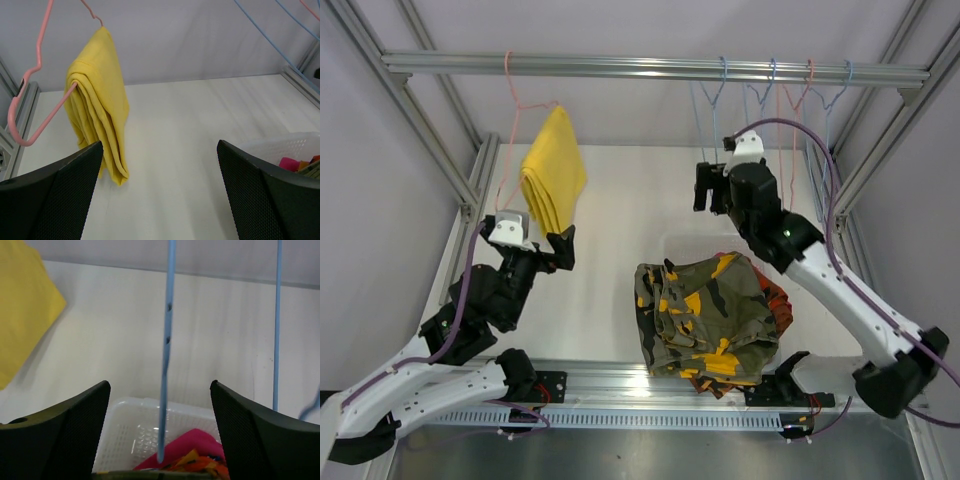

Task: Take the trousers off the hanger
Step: Place the hanger at the clothesline.

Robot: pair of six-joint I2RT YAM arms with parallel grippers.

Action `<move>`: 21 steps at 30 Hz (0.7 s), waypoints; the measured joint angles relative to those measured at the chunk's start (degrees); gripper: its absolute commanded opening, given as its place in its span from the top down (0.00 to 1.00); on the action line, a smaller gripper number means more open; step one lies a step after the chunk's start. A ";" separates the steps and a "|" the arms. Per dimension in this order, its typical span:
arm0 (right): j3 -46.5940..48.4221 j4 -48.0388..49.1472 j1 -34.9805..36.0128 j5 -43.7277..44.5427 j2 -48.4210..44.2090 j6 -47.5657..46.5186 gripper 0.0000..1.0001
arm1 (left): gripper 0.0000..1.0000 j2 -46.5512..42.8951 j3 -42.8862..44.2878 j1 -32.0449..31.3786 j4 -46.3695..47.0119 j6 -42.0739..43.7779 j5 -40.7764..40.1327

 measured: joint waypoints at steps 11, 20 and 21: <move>-9.66 -1.95 34.99 23.74 -22.21 2.80 0.16 | 0.01 -3.67 -0.50 0.17 0.94 2.43 -2.36; -4.11 2.62 36.61 27.78 -12.07 -1.84 0.16 | 0.01 -12.50 -2.67 5.20 5.62 4.11 -5.25; -2.29 2.95 33.90 24.81 -10.03 -1.79 0.19 | 0.01 -13.77 -3.34 5.79 6.56 4.72 -5.66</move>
